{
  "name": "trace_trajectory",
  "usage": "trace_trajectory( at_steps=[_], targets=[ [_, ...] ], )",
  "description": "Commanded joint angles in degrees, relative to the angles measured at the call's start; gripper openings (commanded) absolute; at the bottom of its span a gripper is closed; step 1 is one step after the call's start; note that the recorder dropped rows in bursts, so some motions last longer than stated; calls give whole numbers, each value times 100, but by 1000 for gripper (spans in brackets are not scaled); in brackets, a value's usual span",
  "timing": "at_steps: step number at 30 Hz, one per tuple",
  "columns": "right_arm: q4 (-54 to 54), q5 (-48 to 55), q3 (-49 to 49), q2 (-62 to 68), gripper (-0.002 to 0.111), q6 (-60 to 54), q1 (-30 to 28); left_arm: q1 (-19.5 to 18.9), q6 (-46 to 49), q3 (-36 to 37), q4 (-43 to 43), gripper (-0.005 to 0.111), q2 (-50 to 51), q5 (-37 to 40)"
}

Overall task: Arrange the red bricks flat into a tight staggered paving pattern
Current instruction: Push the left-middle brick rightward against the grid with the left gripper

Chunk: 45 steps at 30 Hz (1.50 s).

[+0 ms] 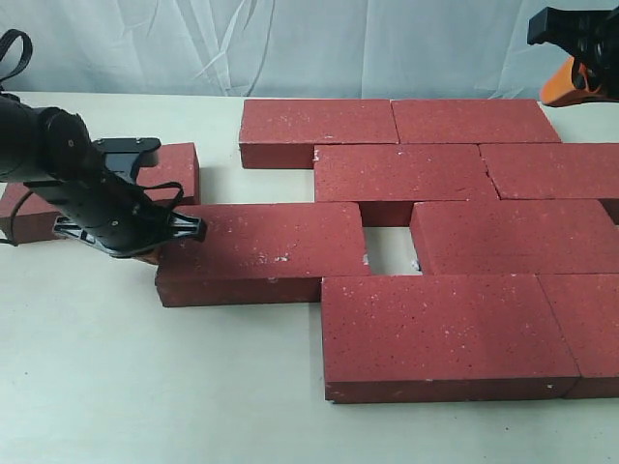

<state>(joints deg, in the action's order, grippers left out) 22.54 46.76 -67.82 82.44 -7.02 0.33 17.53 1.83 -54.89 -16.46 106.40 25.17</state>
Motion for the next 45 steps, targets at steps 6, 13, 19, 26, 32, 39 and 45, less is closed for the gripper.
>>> trace_trajectory(
  at_steps=[6,13,19,26,32,39,45],
  targets=[
    [10,-42,19,-27,-1,-46,-27,40,1733,2,-2094,0,263,-74],
    [10,-42,19,-27,-1,-46,-27,40,2493,2,-2894,0,263,-74],
    [10,-42,19,-27,-1,-46,-27,199,2723,-49,-3045,0,263,-97],
    [10,-42,19,-27,-1,-46,-27,541,2725,-126,-3045,0,273,-219],
    [10,-29,19,-27,-1,-46,-27,564,2735,-186,-3047,0,434,-172],
    [-2,-41,19,-16,-1,-46,-27,564,2735,-186,-2921,0,460,-144],
    [-25,-41,19,10,-1,-46,-27,530,2701,-186,-2658,0,460,-57]
  ],
)
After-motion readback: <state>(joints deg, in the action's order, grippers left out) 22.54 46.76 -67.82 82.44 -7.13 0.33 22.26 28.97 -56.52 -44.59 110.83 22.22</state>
